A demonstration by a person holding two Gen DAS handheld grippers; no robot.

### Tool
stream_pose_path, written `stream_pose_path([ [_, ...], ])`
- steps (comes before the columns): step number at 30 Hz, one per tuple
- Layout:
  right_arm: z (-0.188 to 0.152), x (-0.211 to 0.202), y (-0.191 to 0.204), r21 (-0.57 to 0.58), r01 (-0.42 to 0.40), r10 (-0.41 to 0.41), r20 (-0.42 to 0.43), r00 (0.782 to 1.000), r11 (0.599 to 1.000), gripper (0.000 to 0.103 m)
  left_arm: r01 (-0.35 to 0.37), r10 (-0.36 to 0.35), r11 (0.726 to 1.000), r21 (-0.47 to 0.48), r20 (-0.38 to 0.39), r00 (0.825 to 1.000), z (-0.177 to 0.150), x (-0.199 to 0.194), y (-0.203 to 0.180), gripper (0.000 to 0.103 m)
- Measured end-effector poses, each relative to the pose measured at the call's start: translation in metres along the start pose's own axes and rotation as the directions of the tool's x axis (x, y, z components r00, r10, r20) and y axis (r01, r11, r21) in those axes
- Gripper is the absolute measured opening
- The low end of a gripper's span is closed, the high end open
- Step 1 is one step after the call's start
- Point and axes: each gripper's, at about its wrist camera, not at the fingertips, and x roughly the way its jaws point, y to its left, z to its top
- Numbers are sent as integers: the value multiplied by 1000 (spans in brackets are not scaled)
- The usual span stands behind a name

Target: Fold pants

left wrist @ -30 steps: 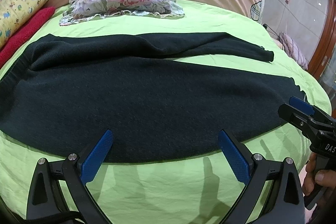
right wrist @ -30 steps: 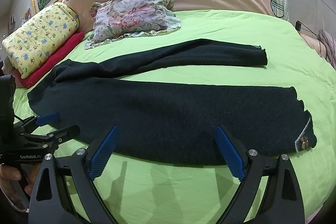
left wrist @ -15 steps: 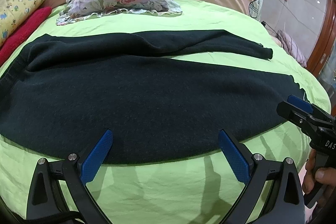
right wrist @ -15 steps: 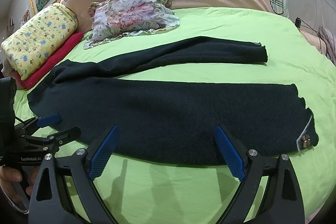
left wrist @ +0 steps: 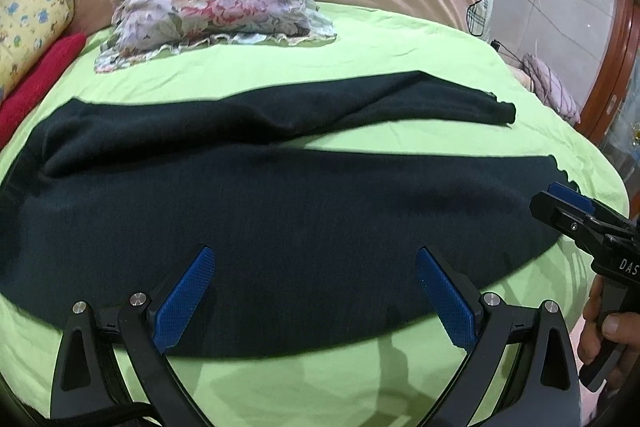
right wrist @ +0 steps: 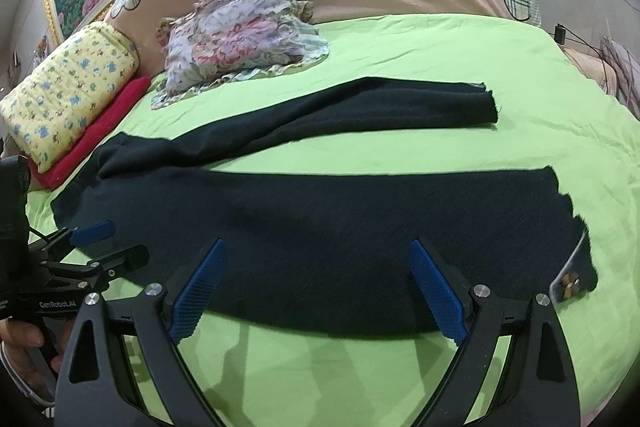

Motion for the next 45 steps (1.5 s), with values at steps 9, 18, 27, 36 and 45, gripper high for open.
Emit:
stream_pose_path([
  [9, 34, 3, -32, 37, 25, -27, 36, 999, 999, 92, 20, -19, 998, 54, -14, 1000, 43, 19, -8, 101],
  [18, 84, 26, -86, 161, 62, -56, -41, 998, 985, 92, 50, -39, 986, 159, -71, 997, 95, 60, -24, 101],
  [27, 124, 67, -133, 240, 99, -75, -105, 992, 966, 92, 63, -42, 976, 207, -101, 994, 139, 99, -32, 101],
  [36, 145, 109, -166, 225, 142, -101, -185, 978, 964, 92, 130, -78, 951, 281, -189, 979, 167, 150, -55, 101],
  [45, 144, 146, -184, 202, 137, -78, -276, 958, 970, 58, 120, -22, 929, 350, -273, 962, 181, 202, -59, 99],
])
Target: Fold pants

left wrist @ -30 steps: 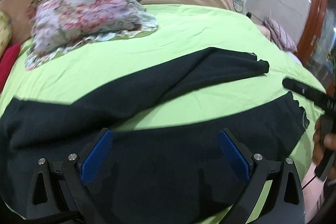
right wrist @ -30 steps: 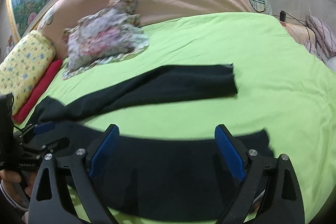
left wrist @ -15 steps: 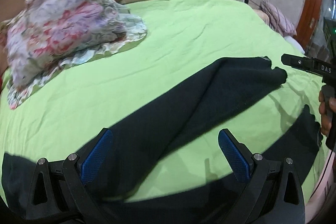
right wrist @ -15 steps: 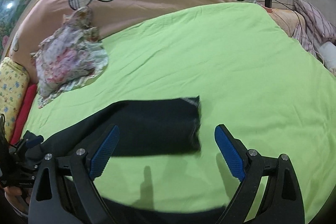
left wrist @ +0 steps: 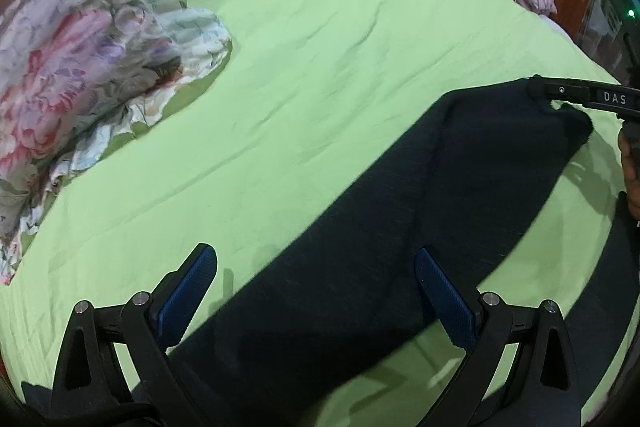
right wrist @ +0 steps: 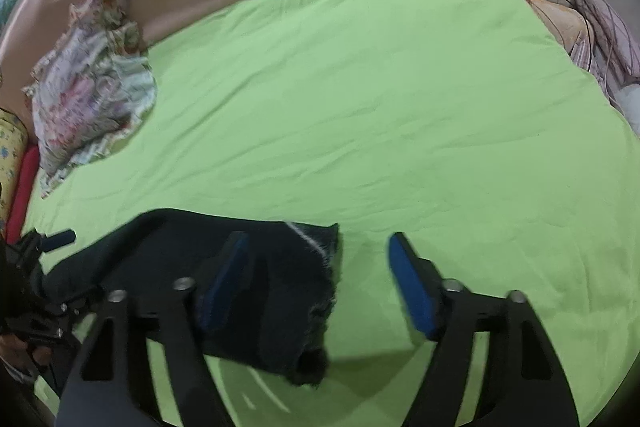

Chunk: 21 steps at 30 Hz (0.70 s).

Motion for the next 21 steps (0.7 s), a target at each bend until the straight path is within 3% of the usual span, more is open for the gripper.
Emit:
stream_pose_path([
  [4, 1, 5, -2, -5, -23, 23, -2, 1000, 1000, 46, 88, -90, 995, -56, -46, 995, 3, 12, 17, 93],
  [6, 2, 5, -2, -8, -45, 45, -6, 999, 999, 22, 169, -177, 979, -114, -70, 982, 3, 19, 27, 84],
  [8, 3, 4, -1, -7, -53, 53, 1, 999, 999, 9, 222, -233, 964, -145, -67, 970, 3, 20, 33, 62],
  [9, 3, 1, -1, -11, -62, 62, 12, 998, 998, 8, 245, -256, 958, -151, -59, 965, 2, 18, 35, 55],
  [11, 4, -6, 2, -19, -69, 69, 32, 997, 997, 8, 263, -273, 954, -143, -55, 961, 0, 14, 35, 32],
  [13, 5, -17, 3, -25, -90, 92, 63, 994, 996, 8, 256, -264, 959, -125, -48, 963, -5, 5, 33, 23],
  [21, -4, -67, -1, -73, -169, 178, 146, 973, 983, 7, 320, -318, 942, -106, 33, 948, -38, -50, 19, 18],
])
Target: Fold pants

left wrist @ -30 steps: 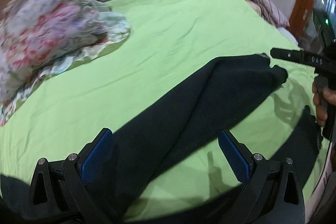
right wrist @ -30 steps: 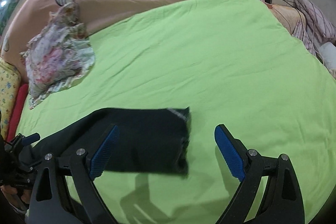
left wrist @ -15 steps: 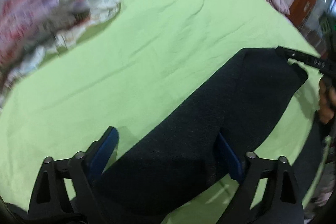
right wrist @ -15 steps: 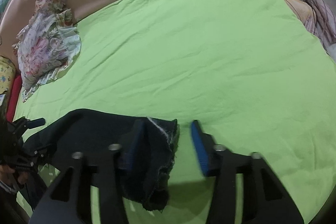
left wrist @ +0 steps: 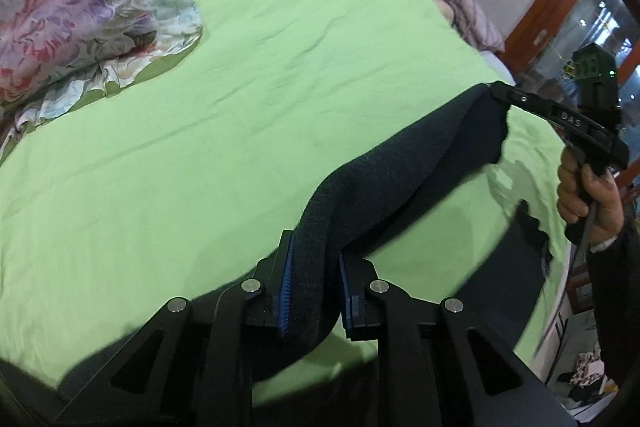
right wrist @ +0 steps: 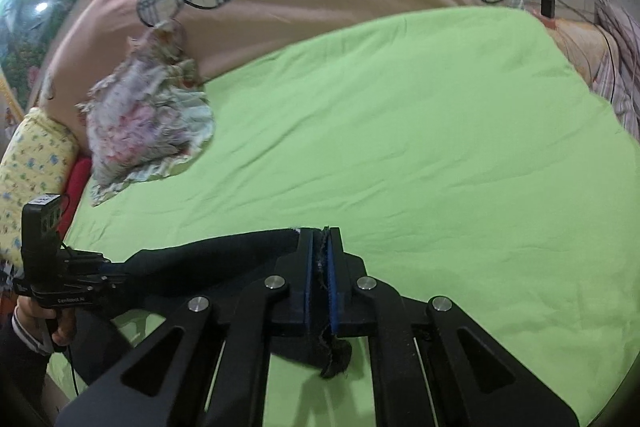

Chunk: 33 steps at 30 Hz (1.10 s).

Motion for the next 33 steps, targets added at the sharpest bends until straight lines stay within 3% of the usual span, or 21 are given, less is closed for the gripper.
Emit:
stream_pose_path([
  [7, -24, -41, 4, -60, -52, 54, 38, 998, 997, 7, 16, -17, 1000, 13, 37, 999, -33, -32, -32, 18],
  [16, -72, -79, -1, -84, -87, 92, 57, 994, 993, 7, 32, -33, 999, 26, 53, 998, -64, -46, -63, 18],
  [33, -141, -124, 7, -128, -70, 73, 22, 997, 989, 7, 23, -29, 992, 125, 50, 998, -119, -57, -100, 18],
])
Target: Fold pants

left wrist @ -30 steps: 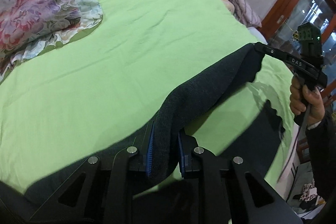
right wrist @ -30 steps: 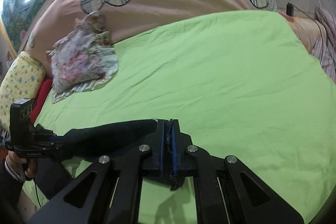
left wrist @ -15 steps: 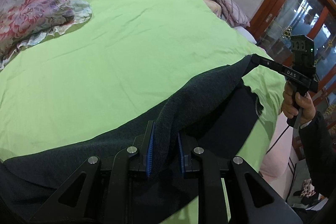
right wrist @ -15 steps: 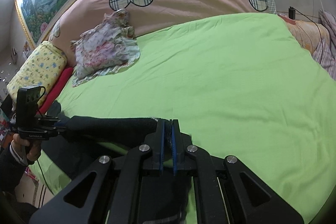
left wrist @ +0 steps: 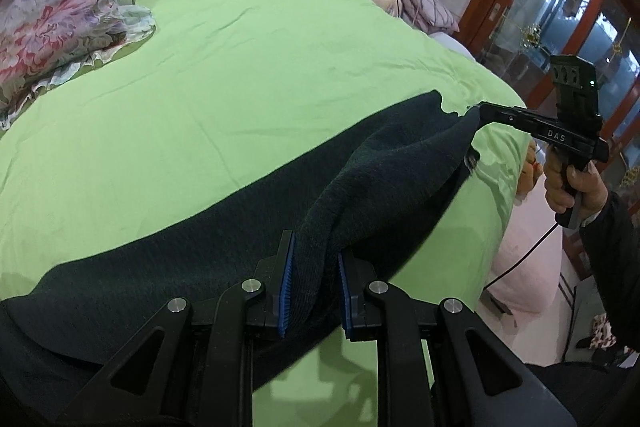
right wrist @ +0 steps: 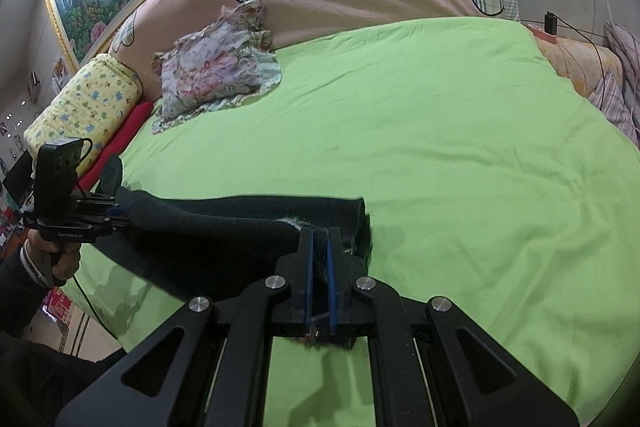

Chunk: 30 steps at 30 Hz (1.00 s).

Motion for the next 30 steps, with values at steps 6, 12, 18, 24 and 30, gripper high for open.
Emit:
stream_pose_path([
  [6, -24, 11, -4, 19, 36, -35, -61, 998, 999, 7, -21, 21, 999, 35, -19, 1000, -13, 13, -8, 20],
  [12, -35, 25, 3, -30, 136, -138, -101, 985, 990, 7, -43, 44, 999, 26, -25, 999, -22, 31, -6, 34],
  [18, -34, 12, 11, -7, 191, -191, -79, 978, 982, 33, -47, 47, 999, 14, 21, 999, -33, 16, -9, 63],
  [24, -24, -14, 30, 42, 135, -136, 32, 990, 990, 52, -47, 53, 994, -98, 65, 996, -48, -9, 16, 65],
  [30, -6, 7, 71, 47, -16, 14, 45, 999, 999, 52, -112, 152, 957, -267, 134, 979, -62, -54, 57, 71],
])
